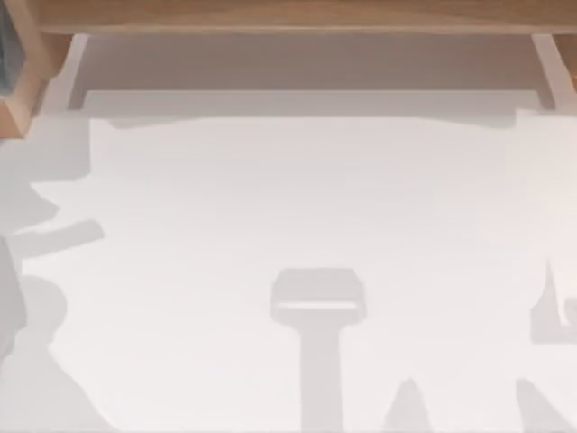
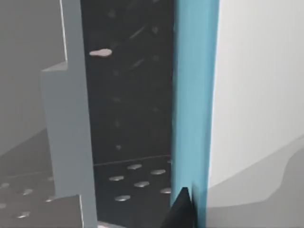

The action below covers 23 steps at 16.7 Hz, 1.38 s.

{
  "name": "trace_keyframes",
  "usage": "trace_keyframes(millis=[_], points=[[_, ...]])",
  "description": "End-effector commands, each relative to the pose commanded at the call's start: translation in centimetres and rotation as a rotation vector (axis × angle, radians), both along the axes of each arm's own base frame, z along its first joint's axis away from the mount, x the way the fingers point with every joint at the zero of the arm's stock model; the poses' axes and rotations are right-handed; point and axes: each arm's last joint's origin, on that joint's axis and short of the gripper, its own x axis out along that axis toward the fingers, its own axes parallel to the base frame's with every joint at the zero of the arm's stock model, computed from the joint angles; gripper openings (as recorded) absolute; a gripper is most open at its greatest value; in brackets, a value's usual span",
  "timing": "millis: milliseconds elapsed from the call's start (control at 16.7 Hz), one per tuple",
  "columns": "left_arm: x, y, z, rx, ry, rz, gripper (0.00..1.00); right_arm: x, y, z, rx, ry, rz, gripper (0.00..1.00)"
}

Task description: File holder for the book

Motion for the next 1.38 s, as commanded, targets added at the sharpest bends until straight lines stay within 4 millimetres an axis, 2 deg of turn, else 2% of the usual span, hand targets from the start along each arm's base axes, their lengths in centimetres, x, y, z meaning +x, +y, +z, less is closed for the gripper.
trace_keyframes(millis=[360,600,1380], points=[[2.8,-0.1,-0.3,0.003,-0.006,-0.004,0.00,0.0,0.0,0.0,0.000,0.000,0.000,1.00],[3.0,-0.2,-0.5,0.000,-0.001,-0.005,0.00,0.0,0.0,0.0,0.000,0.000,0.000,1.00],[3.0,-0.2,-0.5,0.000,-0.001,-0.005,0.98,0.0,0.0,0.0,0.000,0.000,0.000,1.00]])
